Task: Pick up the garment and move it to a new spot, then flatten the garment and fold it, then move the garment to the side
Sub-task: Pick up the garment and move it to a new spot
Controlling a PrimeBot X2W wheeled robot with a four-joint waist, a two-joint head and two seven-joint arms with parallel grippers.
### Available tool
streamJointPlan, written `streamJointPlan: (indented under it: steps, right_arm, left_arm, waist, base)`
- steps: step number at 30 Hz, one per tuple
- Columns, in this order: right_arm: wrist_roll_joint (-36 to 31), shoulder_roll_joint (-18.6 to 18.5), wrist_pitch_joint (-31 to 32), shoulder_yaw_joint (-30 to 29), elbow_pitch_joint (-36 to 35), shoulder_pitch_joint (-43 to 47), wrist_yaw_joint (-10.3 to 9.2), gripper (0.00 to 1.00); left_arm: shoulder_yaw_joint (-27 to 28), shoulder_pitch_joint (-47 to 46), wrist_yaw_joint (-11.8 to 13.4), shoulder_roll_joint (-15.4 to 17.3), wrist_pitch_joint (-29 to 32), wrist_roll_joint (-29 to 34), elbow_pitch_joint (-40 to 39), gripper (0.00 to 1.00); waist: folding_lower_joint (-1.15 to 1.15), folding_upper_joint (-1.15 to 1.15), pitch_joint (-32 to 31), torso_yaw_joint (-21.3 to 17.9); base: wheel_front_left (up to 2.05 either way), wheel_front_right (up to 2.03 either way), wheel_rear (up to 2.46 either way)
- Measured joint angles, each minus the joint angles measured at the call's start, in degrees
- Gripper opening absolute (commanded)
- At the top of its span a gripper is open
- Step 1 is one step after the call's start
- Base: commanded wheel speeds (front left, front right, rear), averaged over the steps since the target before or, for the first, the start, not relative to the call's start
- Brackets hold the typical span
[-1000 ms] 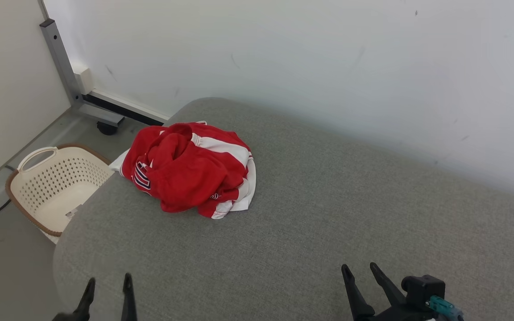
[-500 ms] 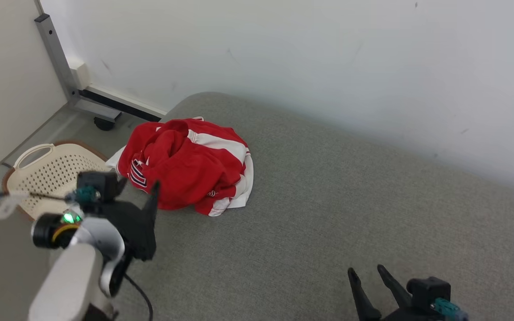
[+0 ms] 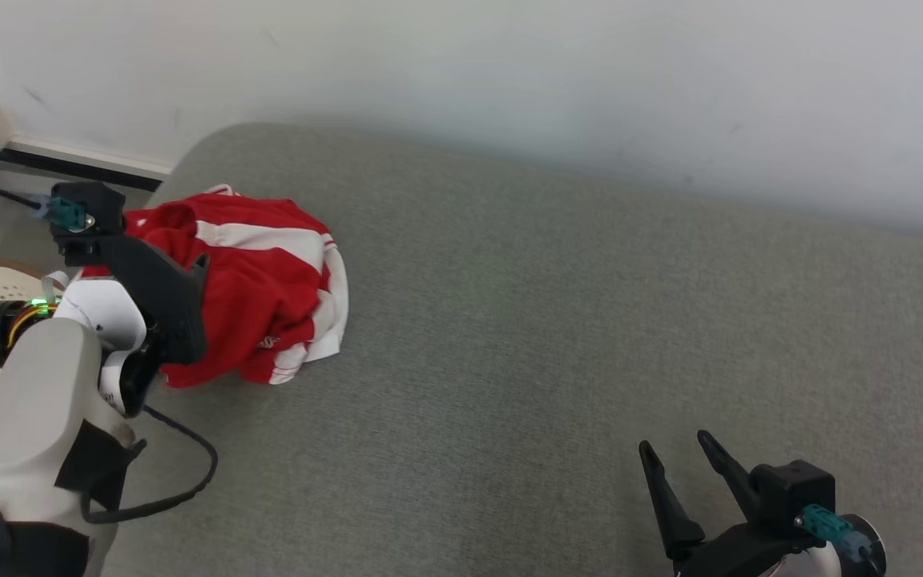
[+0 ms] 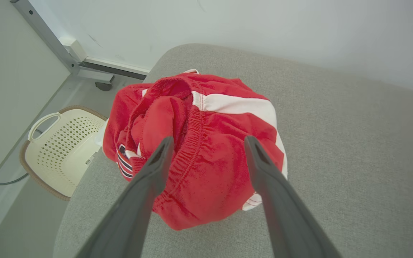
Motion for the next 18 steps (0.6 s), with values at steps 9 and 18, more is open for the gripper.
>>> streamJointPlan:
  steps: [9, 18]
  right_arm:
    - [-0.6, 0.0, 1.8, -0.5, -4.7, 1.4, 0.00, 1.00]
    - [0.3, 0.0, 1.9, 0.4, -3.9, 1.1, 0.00, 1.00]
  left_arm:
    - [-0.9, -2.7, 4.4, 1.7, 1.2, 1.8, 5.0, 1.00]
    - [-2.2, -3.5, 5.6, 2.5, 1.2, 3.0, 9.5, 0.00]
  waist:
    - [0.01, 0.01, 7.8, -6.2]
    - [0.01, 0.01, 10.6, -9.5]
  base:
    - [0.00, 0.00, 0.00]
    - [0.00, 0.00, 0.00]
